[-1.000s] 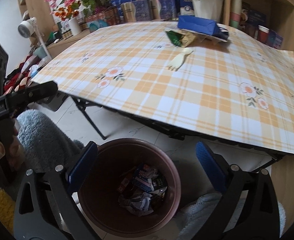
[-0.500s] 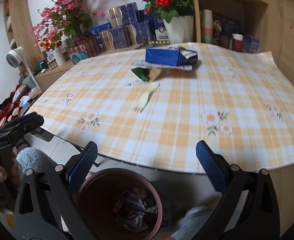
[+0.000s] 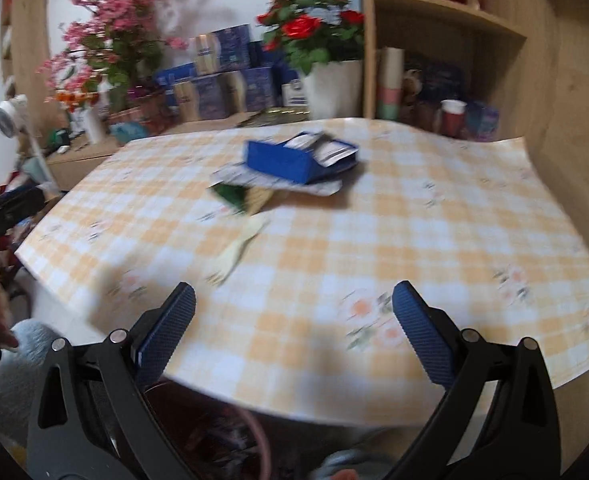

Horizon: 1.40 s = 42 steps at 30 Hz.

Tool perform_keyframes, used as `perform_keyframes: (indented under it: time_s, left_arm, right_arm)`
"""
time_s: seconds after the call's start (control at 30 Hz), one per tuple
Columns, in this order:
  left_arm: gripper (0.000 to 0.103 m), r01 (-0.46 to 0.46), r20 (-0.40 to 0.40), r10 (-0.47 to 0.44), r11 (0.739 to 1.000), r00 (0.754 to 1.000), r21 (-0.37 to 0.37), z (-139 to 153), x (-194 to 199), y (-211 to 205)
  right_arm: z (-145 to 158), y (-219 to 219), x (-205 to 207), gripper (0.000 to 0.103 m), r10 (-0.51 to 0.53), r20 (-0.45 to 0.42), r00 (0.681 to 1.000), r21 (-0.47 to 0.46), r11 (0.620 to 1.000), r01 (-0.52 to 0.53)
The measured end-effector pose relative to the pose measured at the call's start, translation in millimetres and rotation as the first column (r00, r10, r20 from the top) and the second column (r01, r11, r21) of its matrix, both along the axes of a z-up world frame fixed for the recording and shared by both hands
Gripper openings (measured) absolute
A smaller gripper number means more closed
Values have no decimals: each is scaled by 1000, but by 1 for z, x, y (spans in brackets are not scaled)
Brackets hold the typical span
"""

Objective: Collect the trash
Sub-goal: 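Reach the right tool to the bagged plastic fork and grasp it, then grasp the beige plastic fork with the left tool while the right tool holds the bagged fork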

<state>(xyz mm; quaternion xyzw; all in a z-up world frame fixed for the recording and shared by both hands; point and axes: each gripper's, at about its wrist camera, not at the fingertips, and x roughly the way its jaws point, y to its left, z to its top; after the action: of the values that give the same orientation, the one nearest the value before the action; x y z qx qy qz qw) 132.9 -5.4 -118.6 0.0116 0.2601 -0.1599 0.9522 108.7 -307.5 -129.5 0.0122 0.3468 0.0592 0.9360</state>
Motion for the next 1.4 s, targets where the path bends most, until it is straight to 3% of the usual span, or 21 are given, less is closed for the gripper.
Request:
perform_keyframes:
  time_s: [0.27,0.3,0.47,0.63,0.87,0.9,1.0,1.07,1.2,1.4]
  left_arm:
    - [97,-4,-94,0,999,996,-44,-7,55,-14]
    - [97,-6,-106,0,998,994,-56,-8,62,-15]
    - [97,-14,-168,-9,991,986,-134,-14,102,-19]
    - [96,-28,-224,-12,984,975,-176,-14,138,-26]
    - [84,-17,-295,-39,983,955,-185,-31,163,-29]
    - [83,-14,-311,-47,981,949,-192,-36,164,-29]
    - [70,7,-361,-86,977,929,-214,-50,164,-33]
    - [63,43,-372,-121,977,920,-210,-58,160,-40]
    - [57,143,-385,-193,978,903,-155,-74,147,-67]
    - [48,254,-401,-253,966,880,-52,-96,129,-110]
  right_arm:
    - [17,-36,70,96,-31,-2,1000,83,996,31]
    - [21,-38,84,89,-29,1,1000,86,996,29]
    - [26,-28,168,75,-6,-25,1000,44,999,7]
    - [2,-12,260,58,-43,-158,987,34,998,49]
    - [-34,10,313,56,-93,-283,955,-43,996,85]
    - [-37,11,314,49,-100,-294,951,-54,995,88]
    - [-35,11,310,14,-99,-274,957,-64,994,84]
    - [-27,7,302,14,-101,-236,967,-29,995,96]
    - [-3,-3,272,14,-84,-139,987,50,995,91]
    - [18,-24,195,14,-75,-21,997,169,983,78]
